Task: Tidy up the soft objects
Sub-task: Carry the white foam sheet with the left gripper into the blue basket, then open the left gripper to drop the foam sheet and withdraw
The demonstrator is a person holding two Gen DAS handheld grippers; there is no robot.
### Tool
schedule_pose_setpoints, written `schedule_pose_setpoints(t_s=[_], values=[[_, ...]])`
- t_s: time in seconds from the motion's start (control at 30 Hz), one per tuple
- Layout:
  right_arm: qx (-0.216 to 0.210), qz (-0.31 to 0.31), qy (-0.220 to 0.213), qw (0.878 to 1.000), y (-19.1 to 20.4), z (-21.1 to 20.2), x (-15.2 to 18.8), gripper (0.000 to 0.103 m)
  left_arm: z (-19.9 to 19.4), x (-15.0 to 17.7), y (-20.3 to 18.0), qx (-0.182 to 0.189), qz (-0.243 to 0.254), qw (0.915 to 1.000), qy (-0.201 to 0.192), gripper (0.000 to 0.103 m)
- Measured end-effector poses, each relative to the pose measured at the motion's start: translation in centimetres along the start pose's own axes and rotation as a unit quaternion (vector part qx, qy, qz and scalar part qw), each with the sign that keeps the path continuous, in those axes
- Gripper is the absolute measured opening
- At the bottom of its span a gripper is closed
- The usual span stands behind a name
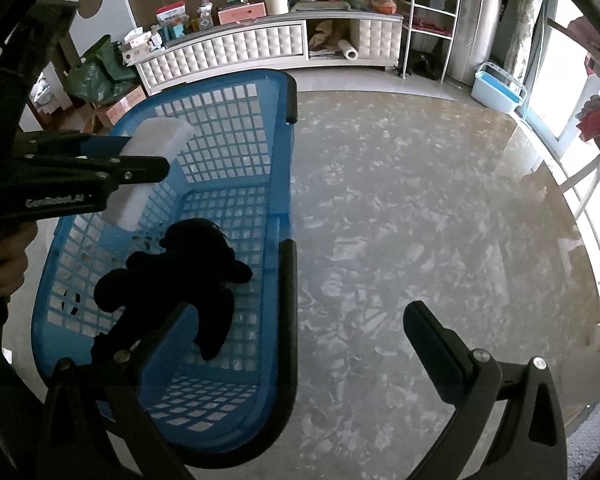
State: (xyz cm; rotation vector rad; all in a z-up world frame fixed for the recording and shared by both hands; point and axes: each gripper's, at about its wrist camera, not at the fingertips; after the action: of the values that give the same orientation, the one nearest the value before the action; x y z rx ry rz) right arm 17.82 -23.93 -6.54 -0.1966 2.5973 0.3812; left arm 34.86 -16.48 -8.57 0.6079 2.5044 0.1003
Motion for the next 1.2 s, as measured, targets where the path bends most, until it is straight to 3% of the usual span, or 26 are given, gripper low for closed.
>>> schedule_pose_setpoints(t_s=[0.47,0.8,1.2], values=[[-0.013,0.006,-0.002,1.0,-0.8,0.0,-0.1,0.103,1.3,-0.4,-1.4,-0.028,0.031,0.9991,0.013,0.056],[-0.019,0.005,-0.007,1.0,-0.5,-0.5,0.2,0.103,0.0,-0.4,-1.1,-0.039,0.016,0.9991,-0.002,0.083],[-0.018,0.002,-0.019,1.0,0.5,-2.3,0.7,0.103,-4.2,0.9,-1.4,-0.044,0.021,0.9985,-0.025,0.083]])
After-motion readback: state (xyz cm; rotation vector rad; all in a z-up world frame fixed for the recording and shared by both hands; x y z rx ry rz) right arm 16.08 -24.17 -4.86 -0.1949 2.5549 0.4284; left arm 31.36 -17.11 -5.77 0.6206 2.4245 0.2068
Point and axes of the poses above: each gripper's, at about its wrist camera, not at the fingertips, and z roughly the way its jaws point, y to its left, x to its underside, and after that the axes turned 12 degrees about -x, right-handed
